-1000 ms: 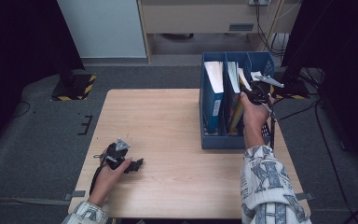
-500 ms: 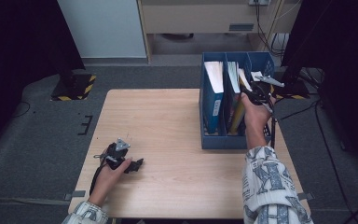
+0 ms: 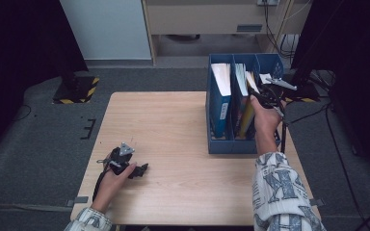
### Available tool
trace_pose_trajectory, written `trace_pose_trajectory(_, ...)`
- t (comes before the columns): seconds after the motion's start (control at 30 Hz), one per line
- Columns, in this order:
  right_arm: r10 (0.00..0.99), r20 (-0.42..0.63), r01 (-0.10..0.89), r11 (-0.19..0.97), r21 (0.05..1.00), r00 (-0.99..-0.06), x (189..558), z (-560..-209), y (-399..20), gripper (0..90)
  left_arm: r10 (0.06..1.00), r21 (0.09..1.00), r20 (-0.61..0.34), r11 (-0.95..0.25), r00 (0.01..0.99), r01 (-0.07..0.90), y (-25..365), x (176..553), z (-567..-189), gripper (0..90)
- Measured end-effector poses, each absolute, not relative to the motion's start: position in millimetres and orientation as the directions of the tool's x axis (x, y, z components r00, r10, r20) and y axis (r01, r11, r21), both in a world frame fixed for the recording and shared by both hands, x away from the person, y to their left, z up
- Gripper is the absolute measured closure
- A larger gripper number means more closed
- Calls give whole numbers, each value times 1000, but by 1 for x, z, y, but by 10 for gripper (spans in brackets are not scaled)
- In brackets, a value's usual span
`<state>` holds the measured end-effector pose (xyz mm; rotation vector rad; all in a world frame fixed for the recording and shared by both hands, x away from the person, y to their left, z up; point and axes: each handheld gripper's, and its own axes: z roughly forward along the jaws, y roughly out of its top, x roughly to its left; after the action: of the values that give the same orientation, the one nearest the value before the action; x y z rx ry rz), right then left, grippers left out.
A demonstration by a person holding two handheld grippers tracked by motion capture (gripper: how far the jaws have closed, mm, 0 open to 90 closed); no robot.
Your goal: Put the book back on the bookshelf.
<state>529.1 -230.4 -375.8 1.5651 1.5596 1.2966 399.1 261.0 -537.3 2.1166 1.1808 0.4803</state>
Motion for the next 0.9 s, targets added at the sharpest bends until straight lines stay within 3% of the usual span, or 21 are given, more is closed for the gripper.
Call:
trace_pose_trajectory(0.73,953,251,380,-171,909,-172,516,-361,-242,547,853,700,-1,-373,523,610,260,399,-537,0)
trace_pose_trajectory(0.9,952,250,381,-168,909,-177,514,-360,-243,473,852,698,1,-376,524,610,261,399,-537,0)
